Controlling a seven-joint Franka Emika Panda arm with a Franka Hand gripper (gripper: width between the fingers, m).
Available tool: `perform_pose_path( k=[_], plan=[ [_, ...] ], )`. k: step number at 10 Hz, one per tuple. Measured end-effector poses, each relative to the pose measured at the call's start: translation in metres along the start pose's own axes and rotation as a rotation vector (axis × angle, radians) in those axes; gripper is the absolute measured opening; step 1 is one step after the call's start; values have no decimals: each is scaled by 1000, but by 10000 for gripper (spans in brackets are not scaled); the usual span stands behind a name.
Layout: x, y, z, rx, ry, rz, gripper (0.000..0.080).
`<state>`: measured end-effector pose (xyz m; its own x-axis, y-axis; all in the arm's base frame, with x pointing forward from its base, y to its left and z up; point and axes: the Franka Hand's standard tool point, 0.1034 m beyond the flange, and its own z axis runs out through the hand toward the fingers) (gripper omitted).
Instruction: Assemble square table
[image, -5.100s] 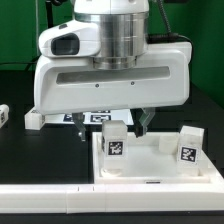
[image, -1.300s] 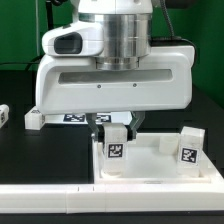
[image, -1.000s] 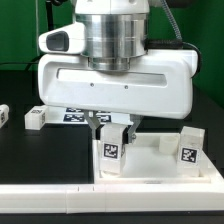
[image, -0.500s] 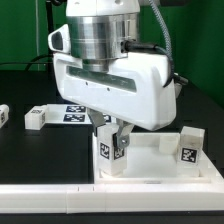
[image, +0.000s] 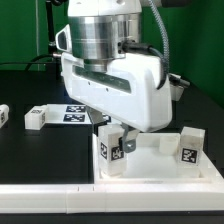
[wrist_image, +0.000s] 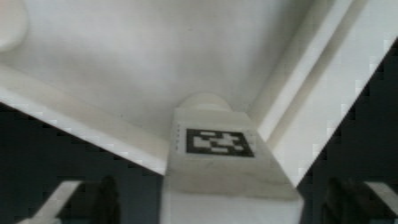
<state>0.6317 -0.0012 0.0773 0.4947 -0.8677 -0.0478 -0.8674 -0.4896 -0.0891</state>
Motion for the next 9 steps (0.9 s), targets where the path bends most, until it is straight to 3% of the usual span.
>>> perform_pose_path(
  k=[1, 5, 9],
  plan=[
    [-2, 0, 1, -8, 5, -121, 629],
    [-1, 0, 1, -11, 6, -455, 649],
    [1, 0, 0, -57, 25, -977, 649]
  ],
)
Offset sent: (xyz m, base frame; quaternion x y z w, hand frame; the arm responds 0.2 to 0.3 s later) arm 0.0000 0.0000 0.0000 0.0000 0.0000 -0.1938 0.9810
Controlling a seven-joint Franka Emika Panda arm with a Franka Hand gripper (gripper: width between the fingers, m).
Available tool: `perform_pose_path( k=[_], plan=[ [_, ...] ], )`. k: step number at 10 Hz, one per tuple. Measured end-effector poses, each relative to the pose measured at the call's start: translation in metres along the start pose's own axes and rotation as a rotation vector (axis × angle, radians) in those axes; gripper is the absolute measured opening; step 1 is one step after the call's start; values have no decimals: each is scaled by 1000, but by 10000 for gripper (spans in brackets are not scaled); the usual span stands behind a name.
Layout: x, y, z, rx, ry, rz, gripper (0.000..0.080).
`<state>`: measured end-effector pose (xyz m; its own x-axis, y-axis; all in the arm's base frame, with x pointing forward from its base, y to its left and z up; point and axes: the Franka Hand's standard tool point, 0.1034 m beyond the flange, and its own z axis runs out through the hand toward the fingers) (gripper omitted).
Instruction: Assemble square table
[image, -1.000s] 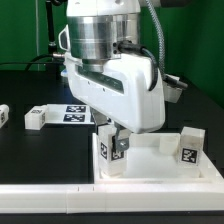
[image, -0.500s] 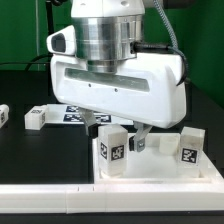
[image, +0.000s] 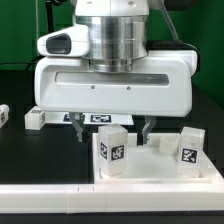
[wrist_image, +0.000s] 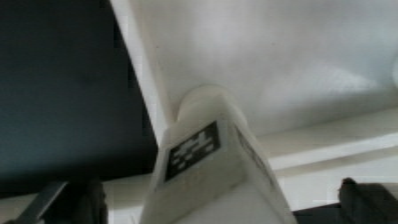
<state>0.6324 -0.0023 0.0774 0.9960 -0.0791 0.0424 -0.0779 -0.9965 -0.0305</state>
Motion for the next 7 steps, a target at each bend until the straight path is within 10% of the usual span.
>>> perform_pose_path(
  k=[3, 7],
  plan=[
    [3, -2, -3, -29, 3, -226, 649],
    [3, -1, -3, -28, 2, -233, 286]
  ],
)
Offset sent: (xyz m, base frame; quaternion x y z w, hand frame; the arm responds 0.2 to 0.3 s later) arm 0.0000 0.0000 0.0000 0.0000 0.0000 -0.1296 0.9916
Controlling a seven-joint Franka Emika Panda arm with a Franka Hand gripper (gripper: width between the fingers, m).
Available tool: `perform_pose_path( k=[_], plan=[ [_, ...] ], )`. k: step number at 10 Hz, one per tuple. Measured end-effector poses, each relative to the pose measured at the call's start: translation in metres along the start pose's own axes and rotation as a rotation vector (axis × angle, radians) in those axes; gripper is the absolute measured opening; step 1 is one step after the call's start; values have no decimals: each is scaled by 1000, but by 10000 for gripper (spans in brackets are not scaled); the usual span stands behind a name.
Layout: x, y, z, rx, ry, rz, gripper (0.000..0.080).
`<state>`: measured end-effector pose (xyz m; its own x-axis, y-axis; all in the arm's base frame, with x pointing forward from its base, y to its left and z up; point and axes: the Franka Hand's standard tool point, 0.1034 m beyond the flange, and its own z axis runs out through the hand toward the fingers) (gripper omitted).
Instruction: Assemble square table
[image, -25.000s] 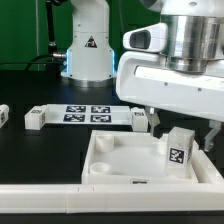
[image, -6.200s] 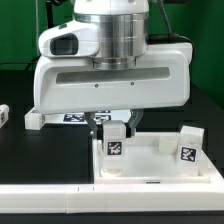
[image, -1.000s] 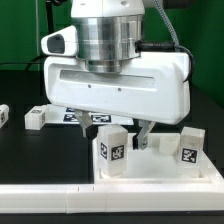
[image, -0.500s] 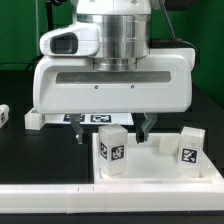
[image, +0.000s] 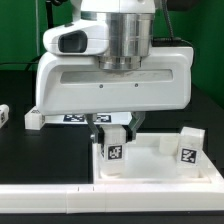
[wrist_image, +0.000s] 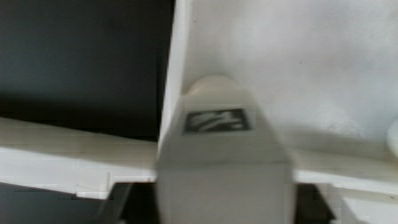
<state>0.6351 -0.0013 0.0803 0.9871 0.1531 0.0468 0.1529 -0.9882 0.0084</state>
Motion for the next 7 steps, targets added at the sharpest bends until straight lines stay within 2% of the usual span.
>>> perform_pose_path(
  k=[4, 7],
  plan=[
    [0, 1, 0, 4, 0, 61, 286],
    [-1, 3, 2, 38, 16, 542, 287]
  ],
)
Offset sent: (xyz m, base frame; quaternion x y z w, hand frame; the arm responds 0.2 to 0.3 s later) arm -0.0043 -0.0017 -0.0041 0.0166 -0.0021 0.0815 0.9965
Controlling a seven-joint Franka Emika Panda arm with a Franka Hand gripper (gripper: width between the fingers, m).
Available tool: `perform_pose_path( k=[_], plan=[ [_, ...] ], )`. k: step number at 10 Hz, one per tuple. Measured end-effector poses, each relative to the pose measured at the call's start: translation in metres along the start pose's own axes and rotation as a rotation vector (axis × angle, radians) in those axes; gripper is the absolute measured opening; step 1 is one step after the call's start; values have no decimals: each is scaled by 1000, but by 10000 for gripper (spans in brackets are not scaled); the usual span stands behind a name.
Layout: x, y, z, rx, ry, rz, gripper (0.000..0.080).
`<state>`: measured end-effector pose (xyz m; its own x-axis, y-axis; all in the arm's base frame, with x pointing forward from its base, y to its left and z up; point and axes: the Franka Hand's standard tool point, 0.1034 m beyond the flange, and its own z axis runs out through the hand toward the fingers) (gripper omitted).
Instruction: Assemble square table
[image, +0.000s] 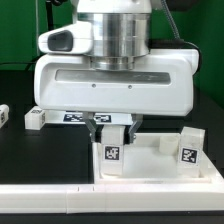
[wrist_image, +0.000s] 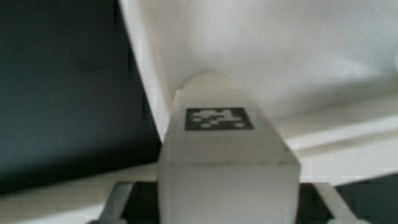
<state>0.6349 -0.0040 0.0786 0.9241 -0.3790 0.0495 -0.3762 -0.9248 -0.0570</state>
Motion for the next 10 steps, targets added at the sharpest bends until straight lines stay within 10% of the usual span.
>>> perform_pose_path(
  k=[9, 10],
  plan=[
    [0, 3, 1, 2, -10, 638, 288],
    [0, 2, 1, 3, -8, 605, 478]
  ],
)
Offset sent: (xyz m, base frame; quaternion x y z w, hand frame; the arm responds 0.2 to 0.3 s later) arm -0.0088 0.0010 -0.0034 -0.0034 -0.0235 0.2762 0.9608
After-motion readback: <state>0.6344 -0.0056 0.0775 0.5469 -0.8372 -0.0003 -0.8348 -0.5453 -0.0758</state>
